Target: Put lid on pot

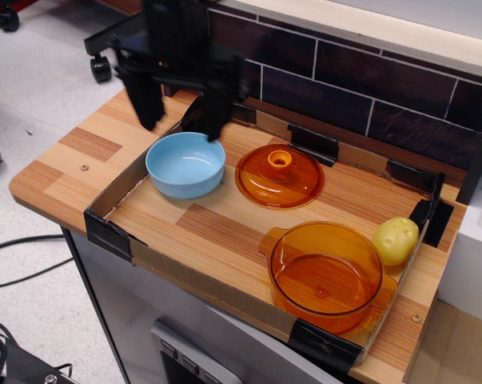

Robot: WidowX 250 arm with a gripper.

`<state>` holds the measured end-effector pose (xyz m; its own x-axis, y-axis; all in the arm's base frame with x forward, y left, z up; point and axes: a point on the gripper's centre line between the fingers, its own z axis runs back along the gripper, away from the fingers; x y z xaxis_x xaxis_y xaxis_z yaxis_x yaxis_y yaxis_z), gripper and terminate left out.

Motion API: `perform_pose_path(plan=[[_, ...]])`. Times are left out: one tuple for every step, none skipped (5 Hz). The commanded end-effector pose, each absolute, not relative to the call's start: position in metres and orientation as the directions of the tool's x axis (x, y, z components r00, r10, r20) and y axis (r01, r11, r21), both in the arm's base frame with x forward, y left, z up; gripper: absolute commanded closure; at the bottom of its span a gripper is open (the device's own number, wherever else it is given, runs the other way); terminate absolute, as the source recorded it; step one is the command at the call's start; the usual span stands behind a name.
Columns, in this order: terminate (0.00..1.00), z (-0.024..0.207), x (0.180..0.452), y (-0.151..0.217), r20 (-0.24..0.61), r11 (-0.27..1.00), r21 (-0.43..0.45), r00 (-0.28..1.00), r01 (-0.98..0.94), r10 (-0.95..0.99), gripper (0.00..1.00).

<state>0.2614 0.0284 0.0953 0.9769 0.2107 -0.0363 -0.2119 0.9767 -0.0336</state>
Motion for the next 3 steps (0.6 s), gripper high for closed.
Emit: perform_pose_path(plan=[[0.00,0.068,0.291,-0.004,0.025,0.972,-0.075,0.974,-0.224,0.227,0.00],[0.00,0.055,0.302,-0.013,0.040,0.968,-0.079,0.970,-0.237,0.240,0.00],[0.00,0.052,0.315,-0.017,0.064,0.963,-0.096,0.964,-0.251,0.258,0.00]])
